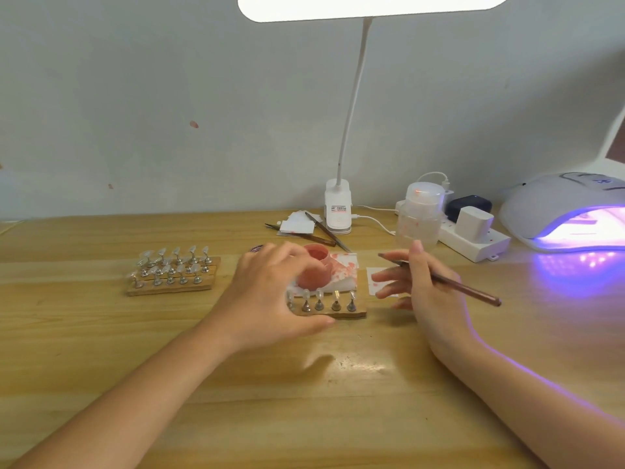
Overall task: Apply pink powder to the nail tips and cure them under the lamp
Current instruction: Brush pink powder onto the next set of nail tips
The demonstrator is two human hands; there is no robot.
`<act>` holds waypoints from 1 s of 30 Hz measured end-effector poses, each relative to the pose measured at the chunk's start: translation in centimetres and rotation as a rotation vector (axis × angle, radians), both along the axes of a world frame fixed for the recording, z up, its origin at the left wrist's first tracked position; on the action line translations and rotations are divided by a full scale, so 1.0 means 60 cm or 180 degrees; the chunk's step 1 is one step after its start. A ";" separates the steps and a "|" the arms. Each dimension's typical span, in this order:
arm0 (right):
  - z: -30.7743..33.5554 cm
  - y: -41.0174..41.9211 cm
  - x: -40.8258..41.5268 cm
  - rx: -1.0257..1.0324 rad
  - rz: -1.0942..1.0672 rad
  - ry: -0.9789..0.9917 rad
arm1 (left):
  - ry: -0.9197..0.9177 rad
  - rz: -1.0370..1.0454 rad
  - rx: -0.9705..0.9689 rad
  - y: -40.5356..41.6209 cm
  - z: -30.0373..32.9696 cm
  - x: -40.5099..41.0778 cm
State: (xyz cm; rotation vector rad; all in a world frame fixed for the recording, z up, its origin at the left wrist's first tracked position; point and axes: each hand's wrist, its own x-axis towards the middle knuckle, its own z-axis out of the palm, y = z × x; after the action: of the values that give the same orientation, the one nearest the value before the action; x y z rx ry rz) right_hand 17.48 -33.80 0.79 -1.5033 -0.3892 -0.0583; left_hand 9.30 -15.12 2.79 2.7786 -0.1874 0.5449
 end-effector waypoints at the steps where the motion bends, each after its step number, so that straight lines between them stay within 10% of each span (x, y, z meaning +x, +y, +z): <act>1: -0.003 -0.002 -0.003 -0.0091 0.0036 -0.0120 | -0.0053 -0.0034 0.0230 -0.016 0.000 0.006; 30: -0.027 -0.004 -0.001 -0.0690 0.0297 -0.0848 | -0.0093 0.0087 0.0455 -0.079 -0.008 0.040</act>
State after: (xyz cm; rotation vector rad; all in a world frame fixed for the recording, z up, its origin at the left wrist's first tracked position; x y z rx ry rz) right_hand 17.42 -34.04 -0.84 -1.6942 -0.6973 -0.1475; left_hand 11.71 -19.89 2.33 2.9166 -0.2023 0.6011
